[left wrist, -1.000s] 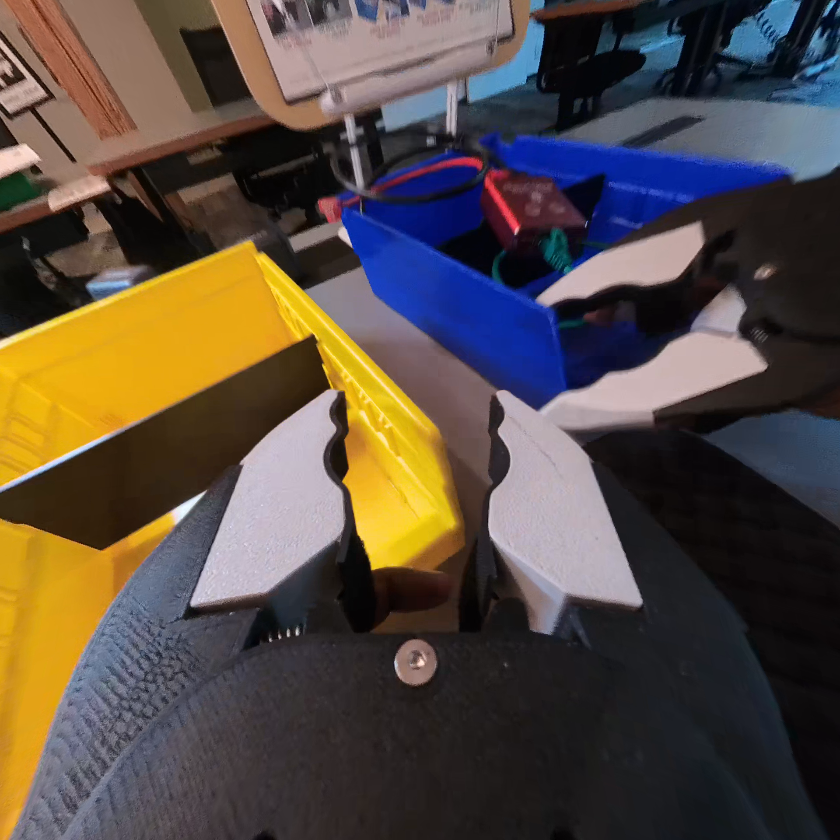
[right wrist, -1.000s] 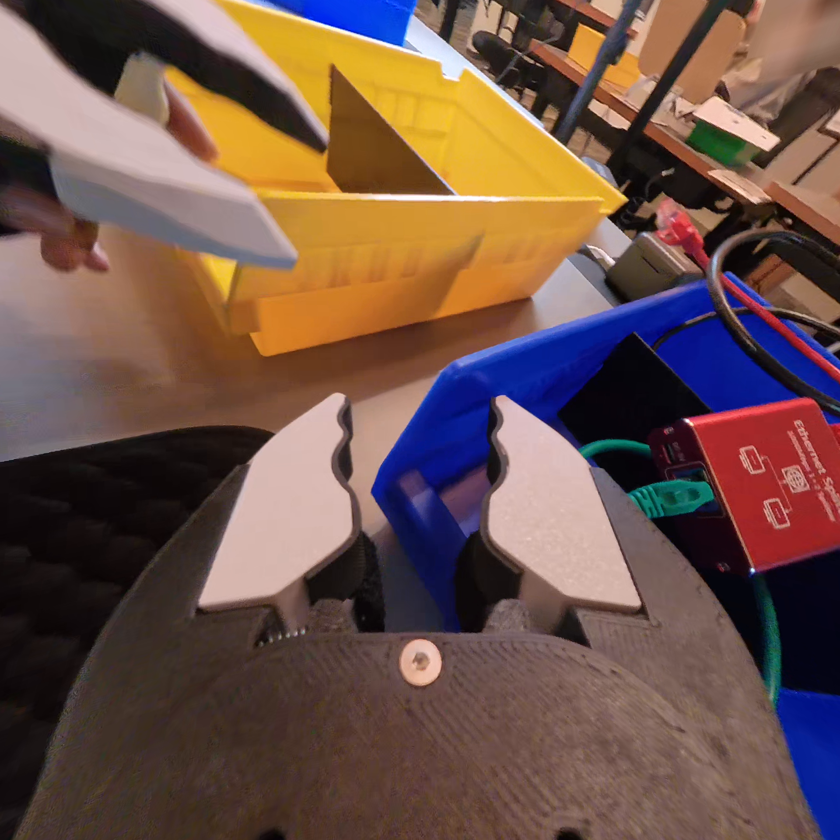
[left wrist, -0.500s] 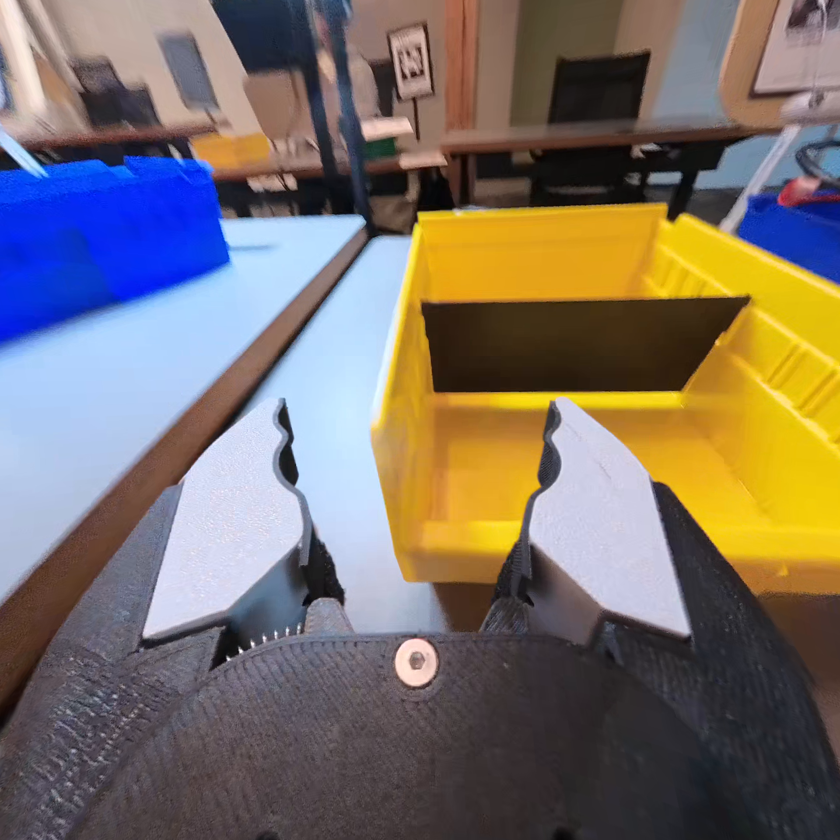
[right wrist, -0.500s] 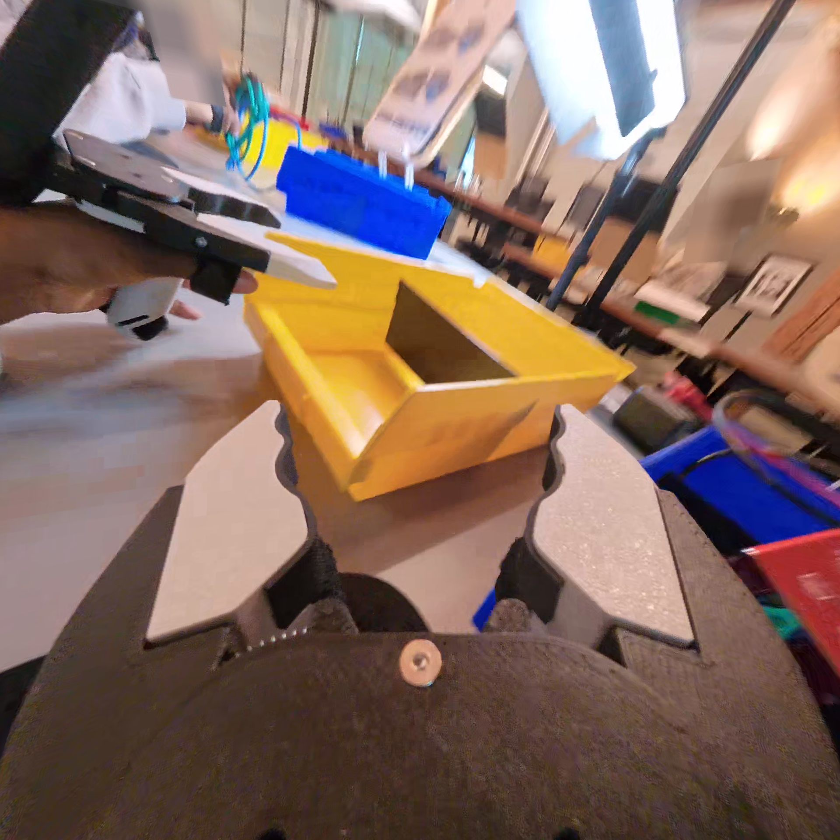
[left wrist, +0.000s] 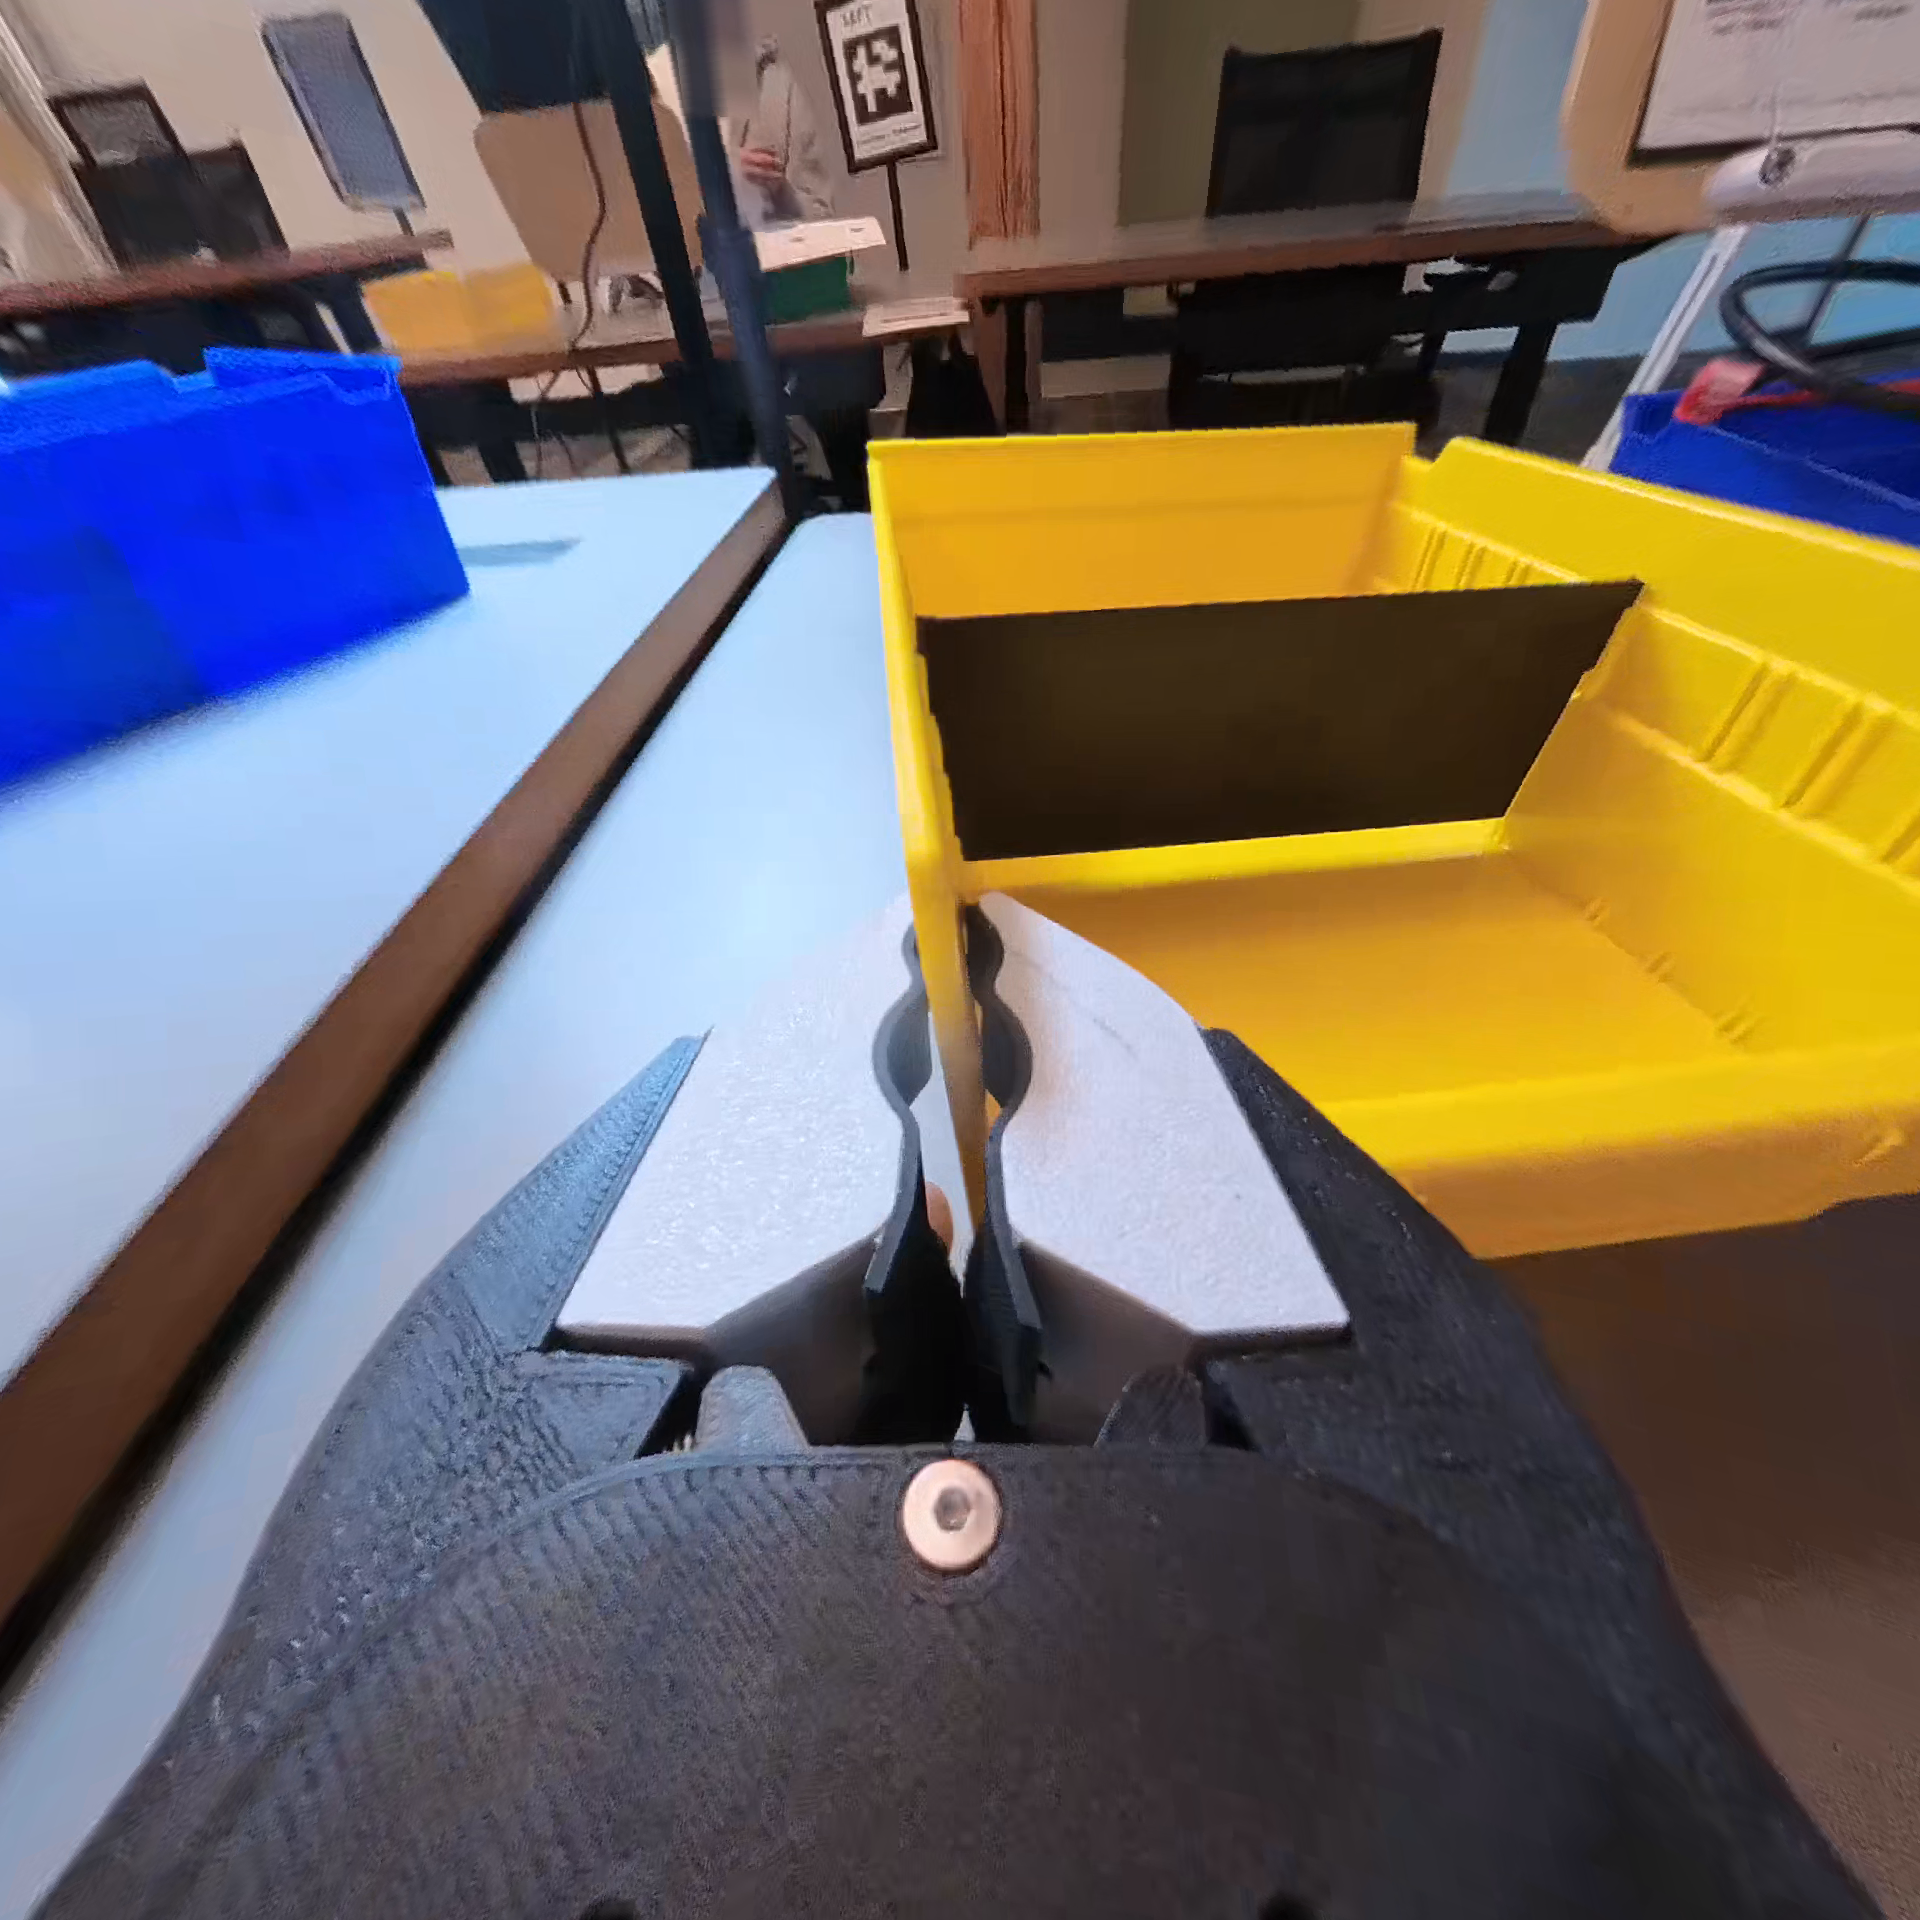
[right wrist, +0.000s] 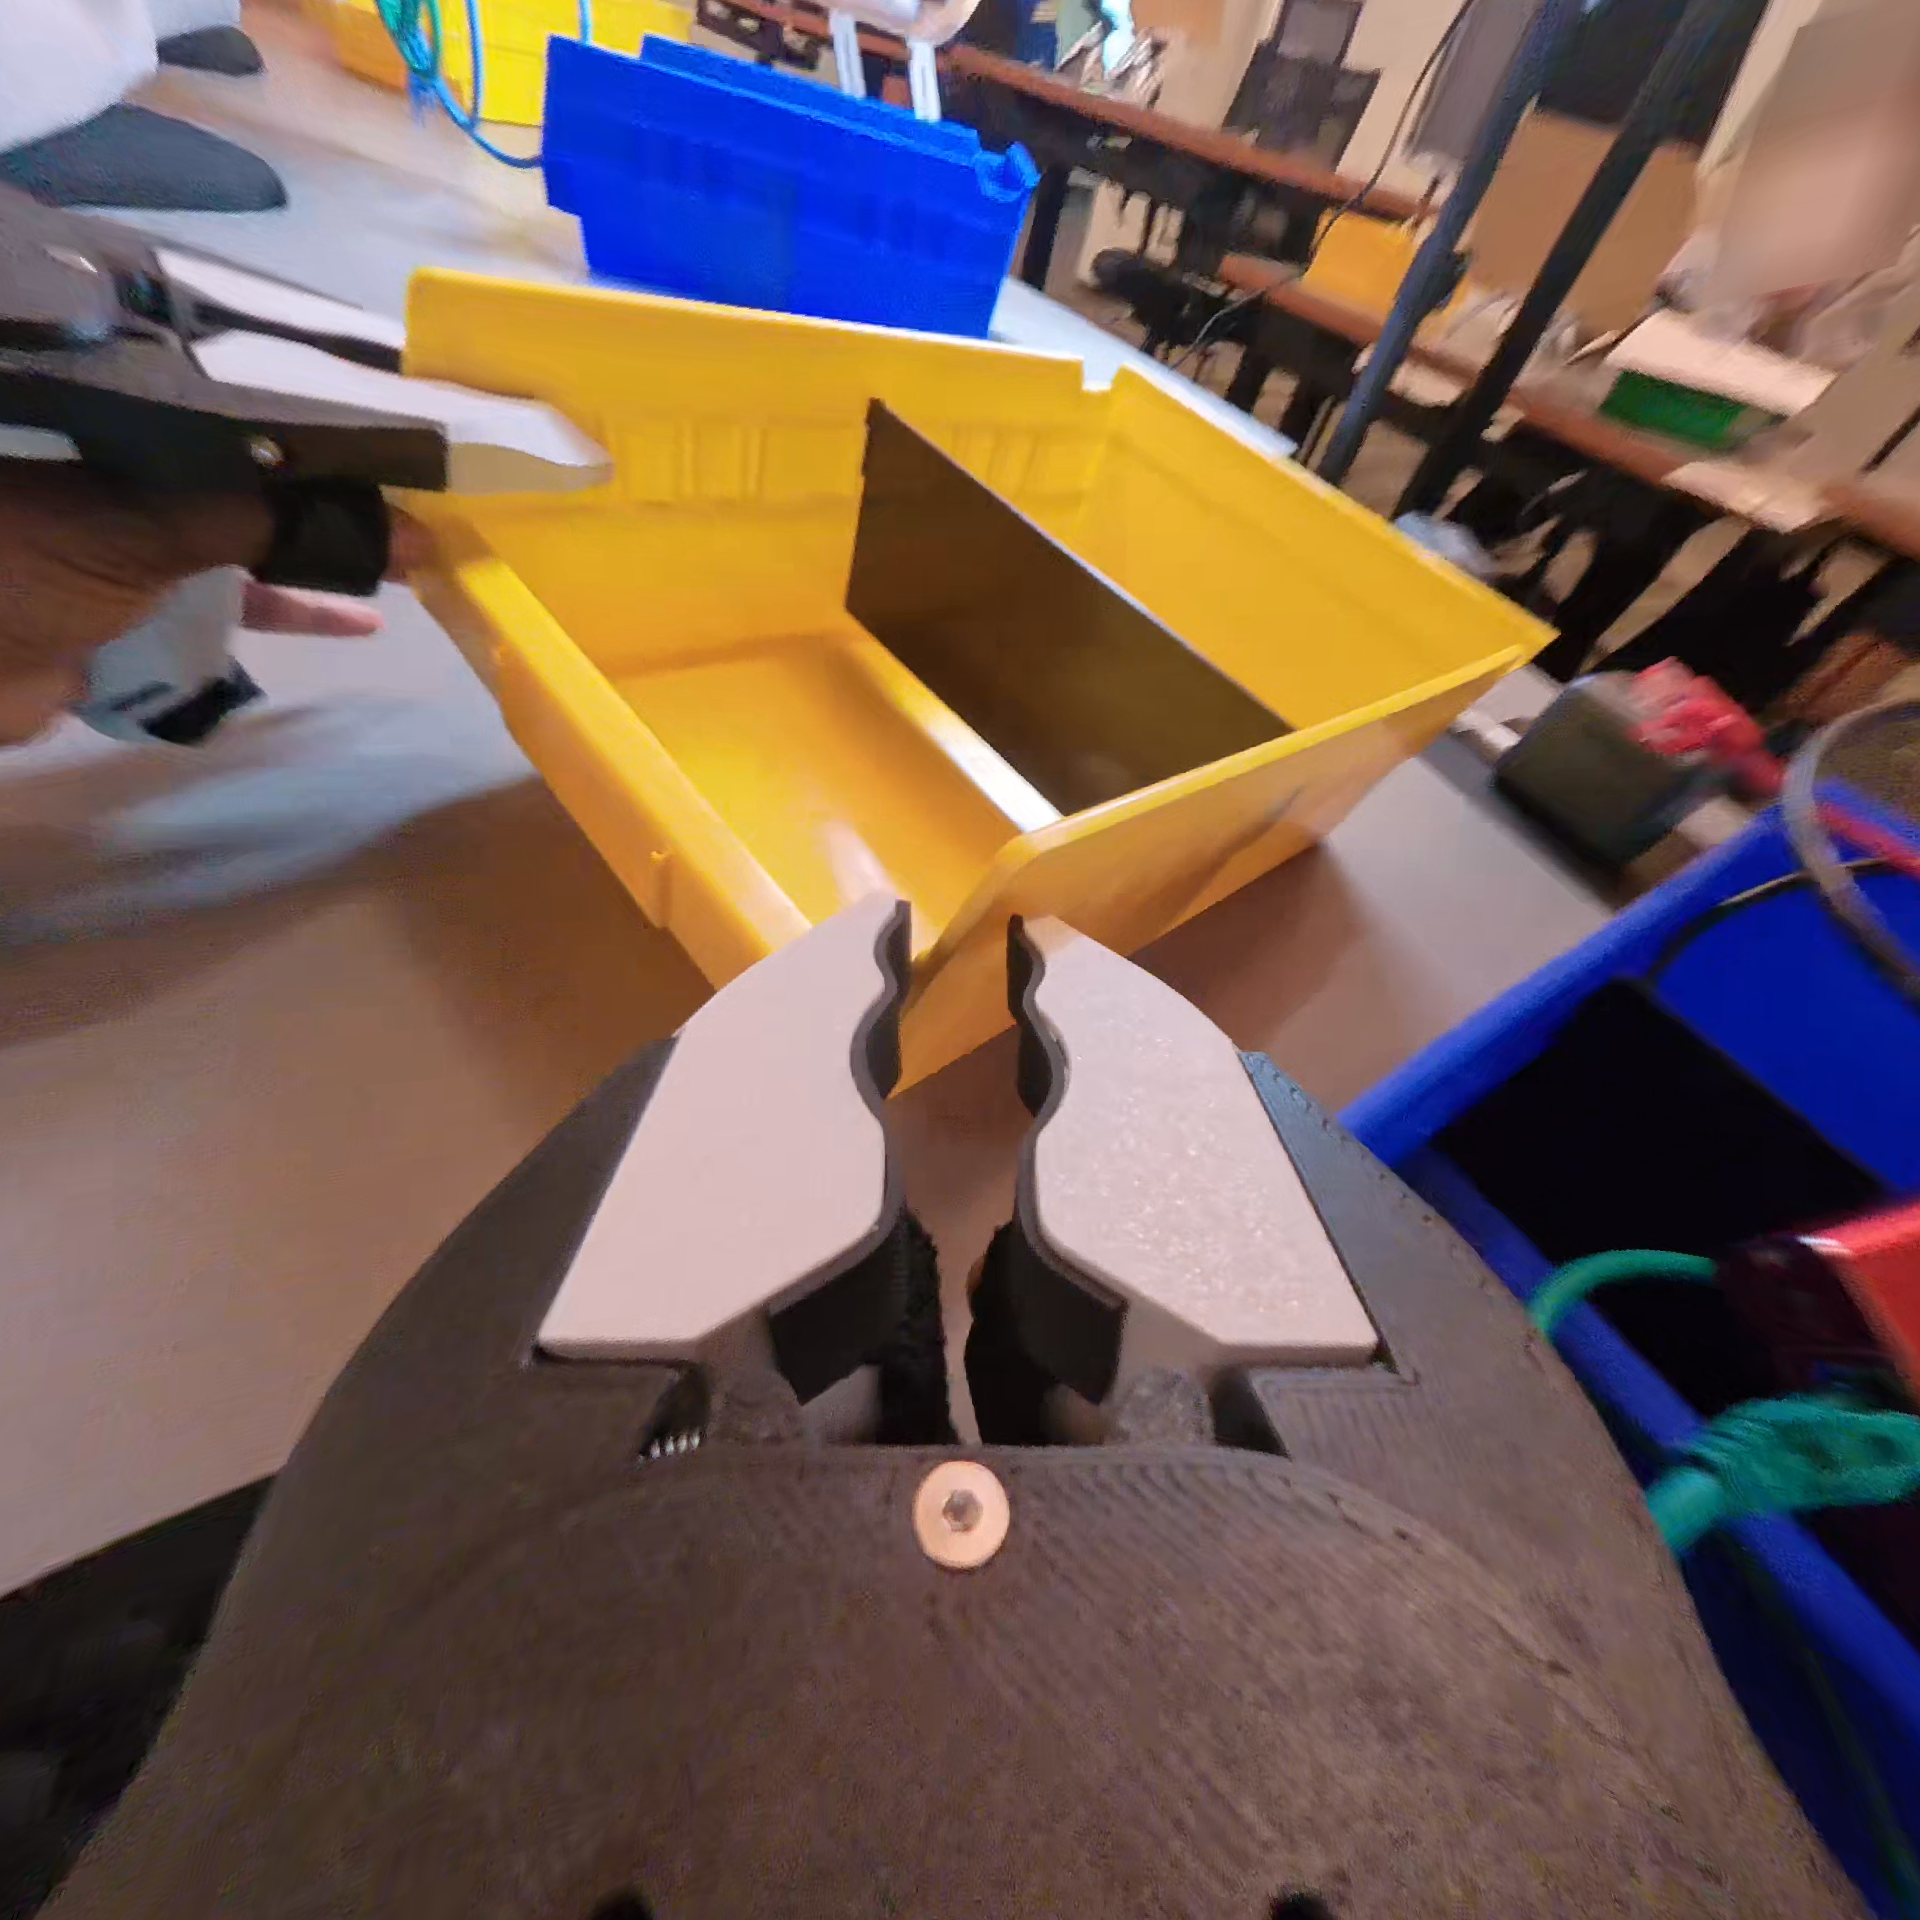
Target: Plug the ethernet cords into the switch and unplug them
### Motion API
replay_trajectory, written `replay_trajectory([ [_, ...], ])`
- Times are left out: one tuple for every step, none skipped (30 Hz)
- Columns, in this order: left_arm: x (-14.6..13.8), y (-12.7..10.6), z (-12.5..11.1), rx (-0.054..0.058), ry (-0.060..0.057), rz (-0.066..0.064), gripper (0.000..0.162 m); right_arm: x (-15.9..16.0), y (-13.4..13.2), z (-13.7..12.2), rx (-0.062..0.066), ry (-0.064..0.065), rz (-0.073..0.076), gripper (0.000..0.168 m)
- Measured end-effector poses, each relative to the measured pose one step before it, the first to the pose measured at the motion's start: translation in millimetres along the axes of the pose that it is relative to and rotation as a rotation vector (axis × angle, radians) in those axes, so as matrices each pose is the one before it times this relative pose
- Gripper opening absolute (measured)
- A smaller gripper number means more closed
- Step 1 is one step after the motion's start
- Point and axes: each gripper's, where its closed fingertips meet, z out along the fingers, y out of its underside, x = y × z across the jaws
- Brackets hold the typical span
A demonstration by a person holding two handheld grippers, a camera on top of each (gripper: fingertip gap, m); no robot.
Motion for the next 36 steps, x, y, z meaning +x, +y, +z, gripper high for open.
replay_trajectory([
  [4.16,-7.87,-3.29,0.0045,-0.006,0.0271,0.003,4.87,-4.9,-5.09,0.0144,0.0316,-0.0433,0.016],
  [3.91,-9.24,-3.69,0.0182,-0.0021,0.0184,0.003,5.01,-4.69,-5.16,0.0147,0.0298,-0.0404,0.014],
  [2.71,-10.54,-3.98,0.0288,-0.0068,0.0169,0.003,4.06,-4.96,-5.38,0.0181,0.0196,-0.0264,0.014],
  [2.99,-12.24,-4.35,0.0371,-0.0068,0.0118,0.003,3.98,-6.01,-6.02,0.0244,0.0173,-0.0195,0.014],
  [3.48,-13.67,-4.44,0.041,-0.0075,0.0148,0.003,4.93,-7.14,-6.88,0.0278,0.0235,-0.0209,0.014],
  [4.16,-14.26,-4.17,0.0415,-0.0052,0.0115,0.004,5.82,-7.98,-7.65,0.0276,0.0253,-0.0224,0.014],
  [5.12,-14.49,-3.79,0.0408,-0.0027,0.0063,0.004,7.01,-8.23,-8.11,0.026,0.0254,-0.0187,0.014],
  [6.59,-14.42,-3.16,0.0396,0.0006,0.0064,0.004,8.43,-8.56,-8.66,0.0271,0.0266,-0.0162,0.014],
  [7.73,-14.03,-2.03,0.0383,0.0043,0.0079,0.005,9.67,-7.97,-8.79,0.0233,0.0282,-0.0134,0.013],
  [8.91,-13.01,-1.07,0.0353,0.0061,0.0097,0.005,10.49,-6.89,-8.95,0.019,0.0285,-0.0132,0.014],
  [10.0,-12.4,-0.04,0.0341,0.0094,0.01,0.006,11.28,-5.63,-9.06,0.0153,0.0303,-0.013,0.013],
  [11.0,-11.34,0.94,0.0307,0.0097,0.0071,0.006,11.77,-4.1,-9.18,0.0095,0.0321,-0.0111,0.012],
  [11.91,-10.02,2.08,0.0265,0.0117,0.0071,0.006,11.91,-2.54,-9.26,0.0048,0.0332,-0.0133,0.012],
  [13.2,-9.17,3.19,0.0234,0.017,0.0054,0.006,12.73,-1.27,-9.57,0.0014,0.0355,-0.0129,0.012],
  [13.92,-7.79,4.62,0.0202,0.0206,-0.0013,0.006,12.98,-0.23,-9.59,0.0004,0.0345,-0.0071,0.012],
  [15.06,-6.98,6.02,0.0176,0.0275,-0.0092,0.007,13.81,0.74,-9.8,-0.0029,0.0342,-0.0047,0.012],
  [16.1,-5.92,7.17,0.0126,0.0304,-0.0114,0.007,14.34,1.49,-9.76,-0.0057,0.0352,-0.0035,0.013],
  [17.09,-5.44,7.93,0.009,0.0338,-0.0071,0.007,15.16,2.22,-9.82,-0.0069,0.037,-0.0053,0.011],
  [17.89,-5.45,8.67,0.0094,0.0347,-0.0051,0.007,15.94,3.44,-9.61,-0.0126,0.0396,-0.0048,0.012],
  [17.85,-4.84,9.61,0.0094,0.0315,-0.0043,0.007,16.03,4.57,-9.38,-0.0158,0.0385,-0.0016,0.012],
  [18.41,-4.43,10.21,0.0095,0.0329,-0.004,0.007,16.38,5.04,-9.11,-0.0145,0.0383,-0.0031,0.011],
  [18.67,-4.31,10.46,0.0086,0.0319,-0.0043,0.007,16.89,5.79,-8.93,-0.0154,0.0397,0.0006,0.011],
  [18.93,-3.83,10.72,0.0064,0.0313,-0.0006,0.007,16.89,6.55,-8.6,-0.0186,0.0379,0.0044,0.011],
  [19.27,-3.11,10.77,0.0036,0.0314,-0.0004,0.008,16.99,7.09,-8.28,-0.0173,0.0365,0.0019,0.011],
  [19.5,-2.34,10.84,0.0017,0.0325,-0.0021,0.008,17.06,7.87,-7.9,-0.0179,0.034,0.002,0.011],
  [19.88,-1.21,10.81,-0.0013,0.0347,0.001,0.008,17.21,8.56,-7.35,-0.0177,0.0341,0.0048,0.01],
  [19.44,-0.04,10.64,-0.0019,0.0348,0.0026,0.008,17.04,9.24,-6.72,-0.0184,0.0322,0.009,0.01],
  [18.13,1.07,10.17,-0.004,0.031,0.0041,0.009,15.72,10.03,-5.7,-0.0227,0.024,0.0116,0.01],
  [16.72,2.18,10.21,-0.0102,0.0282,0.0061,0.009,14.08,10.61,-4.84,-0.0267,0.0201,0.0118,0.011],
  [15.07,3.05,9.92,-0.0156,0.0256,0.0035,0.01,12.6,10.48,-4.01,-0.0237,0.0207,0.0091,0.011],
  [13.31,3.33,9.54,-0.018,0.0225,0.0042,0.009,10.7,11.19,-3.1,-0.0256,0.0168,0.0027,0.01],
  [12.14,3.6,8.68,-0.0184,0.0211,0.008,0.009,8.71,12.0,-2.22,-0.0294,0.0082,-0.0005,0.01],
  [11.29,3.83,8.01,-0.0191,0.019,0.0067,0.009,7.43,12.05,-1.54,-0.0237,0.0016,0.0025,0.01],
  [10.91,4.16,7.33,-0.0184,0.0172,0.0063,0.009,6.72,11.91,-0.93,-0.0168,0.0,0.011,0.011],
  [10.63,4.37,6.75,-0.0184,0.0138,0.0156,0.01,6.51,12.11,-0.35,-0.0163,-0.0001,0.0154,0.011],
  [10.22,4.32,6.29,-0.0177,0.0129,0.0237,0.01,6.28,12.01,0.13,-0.0167,-0.0004,0.0144,0.011],
])
